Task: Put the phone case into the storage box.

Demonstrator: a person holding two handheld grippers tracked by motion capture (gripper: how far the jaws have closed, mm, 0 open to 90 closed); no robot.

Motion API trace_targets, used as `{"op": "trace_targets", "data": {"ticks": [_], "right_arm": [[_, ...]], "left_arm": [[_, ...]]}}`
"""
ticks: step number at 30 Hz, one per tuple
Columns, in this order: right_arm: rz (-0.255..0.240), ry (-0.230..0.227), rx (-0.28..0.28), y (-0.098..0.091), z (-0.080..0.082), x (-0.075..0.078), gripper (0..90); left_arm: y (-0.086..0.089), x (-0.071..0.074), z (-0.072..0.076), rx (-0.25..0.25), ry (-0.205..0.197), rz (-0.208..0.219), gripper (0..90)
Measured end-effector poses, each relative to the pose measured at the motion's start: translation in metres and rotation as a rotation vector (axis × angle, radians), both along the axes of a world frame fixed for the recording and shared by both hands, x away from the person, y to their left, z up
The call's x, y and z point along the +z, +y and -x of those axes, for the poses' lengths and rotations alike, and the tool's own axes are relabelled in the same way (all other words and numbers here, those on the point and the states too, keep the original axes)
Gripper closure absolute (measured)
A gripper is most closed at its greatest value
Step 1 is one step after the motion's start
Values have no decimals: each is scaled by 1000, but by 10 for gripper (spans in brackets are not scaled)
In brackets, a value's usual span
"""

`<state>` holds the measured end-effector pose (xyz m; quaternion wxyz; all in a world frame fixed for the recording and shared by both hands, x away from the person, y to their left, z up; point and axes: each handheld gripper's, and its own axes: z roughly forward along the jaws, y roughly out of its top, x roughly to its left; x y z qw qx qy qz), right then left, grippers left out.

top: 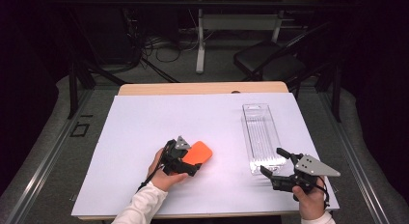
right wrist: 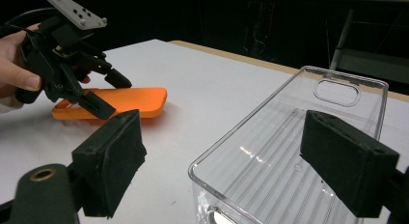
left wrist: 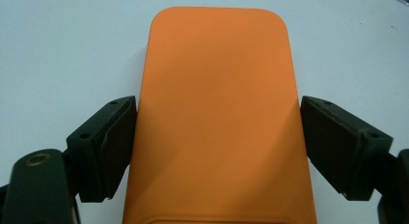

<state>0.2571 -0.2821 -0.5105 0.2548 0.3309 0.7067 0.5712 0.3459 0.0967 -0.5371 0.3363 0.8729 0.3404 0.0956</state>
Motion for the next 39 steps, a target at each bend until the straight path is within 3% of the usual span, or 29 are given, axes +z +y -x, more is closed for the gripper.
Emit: {"op": "trace_targets", "data": {"ticks": [8, 12, 16, 23, 30, 33, 36, 39], "right_arm": [[24, 9, 5, 2, -1, 1, 144], [58, -15, -40, 9, 1, 1, 144], [76, -18, 1, 12, 2, 3, 144], [82, -7, -12, 16, 2, 4, 144], [93, 23, 17, 17, 0, 4, 147], [107, 14, 26, 18, 0, 4, 147], [112, 8, 31, 19, -1, 5, 148], [121, 30, 36, 20, -1, 6, 147]], "left_arm": [[6, 10, 4, 8, 5, 2, 162], [7, 16, 7, 0, 15, 2, 163], [5, 23, 9, -16, 12, -5, 163], [3, 34, 10, -30, 13, -8, 163], [4, 53, 7, -45, 10, 6, 163], [3, 60, 7, -53, 18, 14, 163], [2, 66, 5, -63, 11, -3, 163], [0, 72, 3, -74, 10, -9, 163]]}}
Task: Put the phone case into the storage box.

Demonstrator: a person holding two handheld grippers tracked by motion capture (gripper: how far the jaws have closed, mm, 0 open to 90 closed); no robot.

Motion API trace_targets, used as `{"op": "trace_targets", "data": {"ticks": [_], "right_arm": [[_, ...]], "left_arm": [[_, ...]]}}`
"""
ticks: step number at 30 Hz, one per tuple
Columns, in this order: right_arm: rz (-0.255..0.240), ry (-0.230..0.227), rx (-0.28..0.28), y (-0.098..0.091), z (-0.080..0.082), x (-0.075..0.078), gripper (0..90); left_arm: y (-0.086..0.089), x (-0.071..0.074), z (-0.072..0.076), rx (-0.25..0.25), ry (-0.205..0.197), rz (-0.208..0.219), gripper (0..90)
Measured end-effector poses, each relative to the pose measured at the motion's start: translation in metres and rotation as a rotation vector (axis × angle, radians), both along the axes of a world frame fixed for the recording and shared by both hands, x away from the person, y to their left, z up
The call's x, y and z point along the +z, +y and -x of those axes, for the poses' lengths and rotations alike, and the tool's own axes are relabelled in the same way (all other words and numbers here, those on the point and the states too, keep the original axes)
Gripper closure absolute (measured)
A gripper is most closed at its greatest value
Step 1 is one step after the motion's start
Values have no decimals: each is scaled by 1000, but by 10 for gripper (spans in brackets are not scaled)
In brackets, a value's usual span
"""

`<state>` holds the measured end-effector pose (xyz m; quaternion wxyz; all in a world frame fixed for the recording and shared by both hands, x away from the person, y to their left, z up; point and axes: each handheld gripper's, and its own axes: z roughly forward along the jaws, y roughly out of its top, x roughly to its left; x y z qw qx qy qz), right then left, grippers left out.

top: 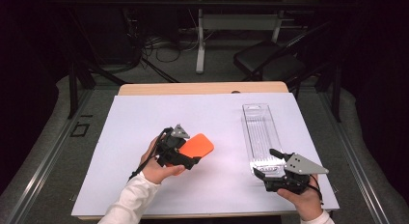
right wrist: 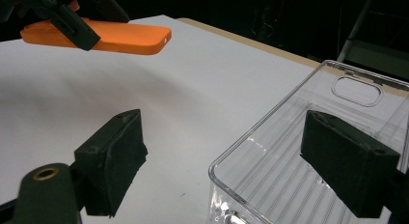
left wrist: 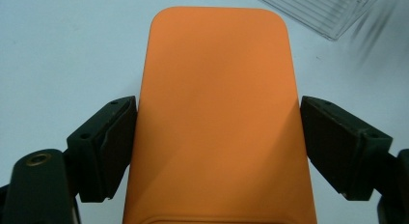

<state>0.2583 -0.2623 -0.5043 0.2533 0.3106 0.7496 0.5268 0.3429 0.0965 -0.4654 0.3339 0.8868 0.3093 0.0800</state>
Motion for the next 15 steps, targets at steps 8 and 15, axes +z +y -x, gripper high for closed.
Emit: {"op": "trace_targets", "data": {"ticks": [8, 15], "right_arm": [[33, -8, 13, 2, -3, 9, 148], [84, -42, 40, 6, -4, 17, 148]], "left_arm": [[-8, 12, -3, -30, -3, -24, 164], [-18, 20, -2, -55, -12, -31, 164]]}}
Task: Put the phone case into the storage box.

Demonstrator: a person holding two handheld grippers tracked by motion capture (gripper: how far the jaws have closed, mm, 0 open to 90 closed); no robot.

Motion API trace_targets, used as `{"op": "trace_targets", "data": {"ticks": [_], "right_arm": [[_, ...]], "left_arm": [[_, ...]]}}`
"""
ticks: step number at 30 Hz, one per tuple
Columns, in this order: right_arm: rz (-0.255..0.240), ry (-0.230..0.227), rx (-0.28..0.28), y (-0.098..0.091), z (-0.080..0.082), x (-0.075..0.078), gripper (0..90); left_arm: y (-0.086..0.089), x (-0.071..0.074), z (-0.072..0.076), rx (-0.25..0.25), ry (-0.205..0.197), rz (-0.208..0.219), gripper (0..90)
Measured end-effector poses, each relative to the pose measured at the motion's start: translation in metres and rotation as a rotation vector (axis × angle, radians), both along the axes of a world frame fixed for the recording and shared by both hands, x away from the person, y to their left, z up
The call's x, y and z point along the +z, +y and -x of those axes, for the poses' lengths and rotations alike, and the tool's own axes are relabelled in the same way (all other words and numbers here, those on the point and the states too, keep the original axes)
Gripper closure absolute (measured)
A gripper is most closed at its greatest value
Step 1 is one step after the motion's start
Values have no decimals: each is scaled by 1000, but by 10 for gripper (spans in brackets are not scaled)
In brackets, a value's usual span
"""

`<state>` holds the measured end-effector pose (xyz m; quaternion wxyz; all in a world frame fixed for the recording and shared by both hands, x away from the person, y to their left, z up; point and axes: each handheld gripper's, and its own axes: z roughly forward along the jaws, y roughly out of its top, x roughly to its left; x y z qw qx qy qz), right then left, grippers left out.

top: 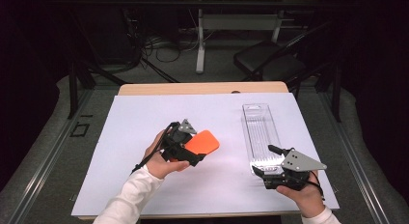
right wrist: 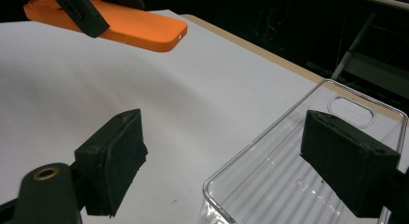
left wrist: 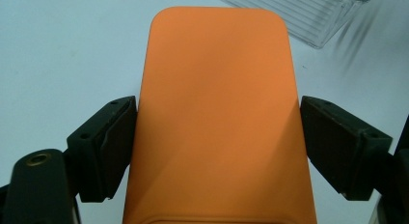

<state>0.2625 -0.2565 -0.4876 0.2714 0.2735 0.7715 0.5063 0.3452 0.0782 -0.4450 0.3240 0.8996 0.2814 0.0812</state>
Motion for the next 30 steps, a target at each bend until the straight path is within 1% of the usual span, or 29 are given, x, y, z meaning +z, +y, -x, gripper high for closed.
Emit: {"op": "trace_targets", "data": {"ticks": [2, 4, 8, 11, 13, 15, 18, 23, 25, 28, 30], "right_arm": [[20, -8, 8, 1, -1, 1, 148], [53, -22, 13, 2, -1, 3, 148], [156, -75, 30, 7, -2, 10, 146], [186, -72, 60, 11, -4, 13, 145], [211, -63, 68, 14, -6, 14, 145], [242, -67, 71, 17, -7, 14, 146], [273, -86, 82, 20, -8, 14, 150], [327, -154, 110, 26, -7, 14, 155], [342, -181, 121, 28, -7, 15, 164], [381, -221, 135, 32, -6, 15, 180], [407, -246, 144, 35, -6, 17, 191]], "left_arm": [[-3, 2, 0, -9, -3, -2, 164], [-6, 3, 1, -17, -1, -1, 164], [-12, 5, 2, -28, -2, -2, 164], [-15, 8, 3, -36, -5, 0, 164], [-16, 9, 3, -40, -6, -1, 164], [-18, 10, 3, -44, -5, -2, 164], [-19, 12, 4, -49, -5, -3, 164], [-22, 13, 3, -52, 0, 2, 164], [-23, 13, 3, -56, 4, 0, 164], [-25, 13, 3, -56, 4, 0, 164], [-25, 13, 2, -66, 8, -3, 164]]}}
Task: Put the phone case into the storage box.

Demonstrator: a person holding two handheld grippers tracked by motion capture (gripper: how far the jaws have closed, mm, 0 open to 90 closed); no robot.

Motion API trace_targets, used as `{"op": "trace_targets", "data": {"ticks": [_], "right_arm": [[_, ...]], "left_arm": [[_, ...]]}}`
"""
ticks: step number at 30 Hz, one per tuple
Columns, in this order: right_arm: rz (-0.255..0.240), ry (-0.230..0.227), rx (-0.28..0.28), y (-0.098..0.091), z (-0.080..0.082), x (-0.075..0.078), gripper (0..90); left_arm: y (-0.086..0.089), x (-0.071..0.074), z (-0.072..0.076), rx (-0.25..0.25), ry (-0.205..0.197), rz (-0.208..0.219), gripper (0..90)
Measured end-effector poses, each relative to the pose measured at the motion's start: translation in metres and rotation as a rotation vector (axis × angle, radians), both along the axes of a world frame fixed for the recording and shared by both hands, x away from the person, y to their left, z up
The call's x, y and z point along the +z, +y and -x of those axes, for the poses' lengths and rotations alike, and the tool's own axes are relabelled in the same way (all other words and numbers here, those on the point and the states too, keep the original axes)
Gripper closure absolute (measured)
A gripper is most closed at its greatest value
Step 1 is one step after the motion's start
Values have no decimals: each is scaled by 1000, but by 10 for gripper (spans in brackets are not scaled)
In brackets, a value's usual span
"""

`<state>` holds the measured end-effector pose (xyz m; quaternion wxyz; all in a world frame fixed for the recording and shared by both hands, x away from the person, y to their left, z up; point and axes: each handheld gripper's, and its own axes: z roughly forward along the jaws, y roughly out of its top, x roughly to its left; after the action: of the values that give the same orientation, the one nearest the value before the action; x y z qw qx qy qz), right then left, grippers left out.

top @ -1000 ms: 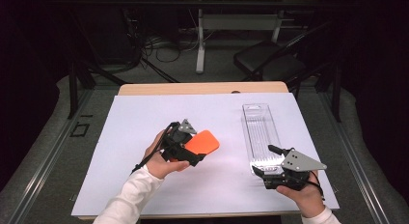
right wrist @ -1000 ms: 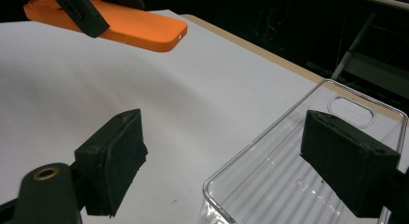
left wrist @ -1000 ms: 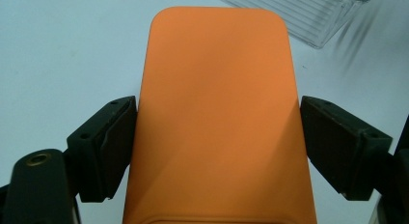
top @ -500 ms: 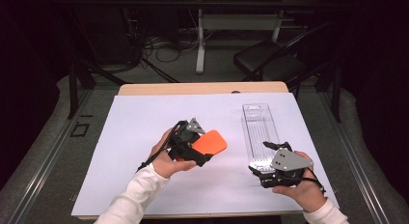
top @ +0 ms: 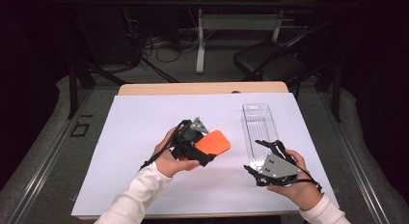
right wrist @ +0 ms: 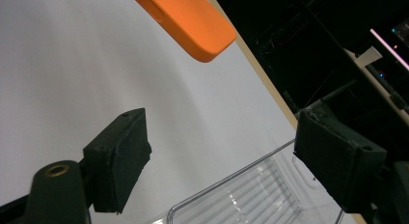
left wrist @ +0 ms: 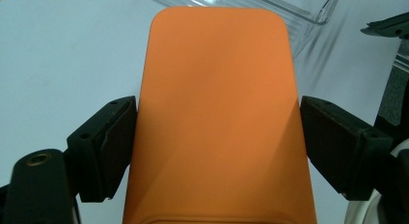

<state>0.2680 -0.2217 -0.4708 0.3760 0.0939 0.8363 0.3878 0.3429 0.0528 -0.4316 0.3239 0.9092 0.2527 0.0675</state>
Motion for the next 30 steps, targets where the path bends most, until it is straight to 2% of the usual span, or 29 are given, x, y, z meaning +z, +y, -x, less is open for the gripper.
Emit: {"op": "trace_targets", "data": {"ticks": [4, 10, 11, 17, 20, 23, 25, 26, 28, 29, 30], "right_arm": [[56, -48, 31, 5, 0, 2, 218], [136, -109, 43, 12, -1, 1, 243], [159, -118, 41, 13, 0, 1, 251], [212, -187, 56, 20, 1, -1, 276], [266, -220, 69, 23, 2, -1, 283], [284, -252, 81, 25, 1, -3, 288], [269, -249, 88, 27, 1, -6, 302], [292, -243, 85, 27, 2, -6, 309], [288, -257, 90, 28, 1, -8, 316], [313, -284, 103, 28, 0, -8, 319], [318, -280, 92, 28, 1, -9, 322]], "left_arm": [[-2, 0, 0, -7, 5, -3, 164], [-6, 0, 0, -7, 23, 7, 165], [-6, 0, 0, -9, 22, 5, 165], [-10, 1, 0, -14, 18, 9, 165], [-14, 1, 1, -18, 18, 10, 165], [-17, 1, 1, -30, 17, 5, 165], [-19, 2, 1, -33, 18, 7, 165], [-20, 2, 1, -37, 18, 7, 165], [-22, 2, 1, -43, 18, 4, 165], [-23, 2, 2, -41, 19, 9, 165], [-24, 2, 2, -48, 18, 5, 165]]}}
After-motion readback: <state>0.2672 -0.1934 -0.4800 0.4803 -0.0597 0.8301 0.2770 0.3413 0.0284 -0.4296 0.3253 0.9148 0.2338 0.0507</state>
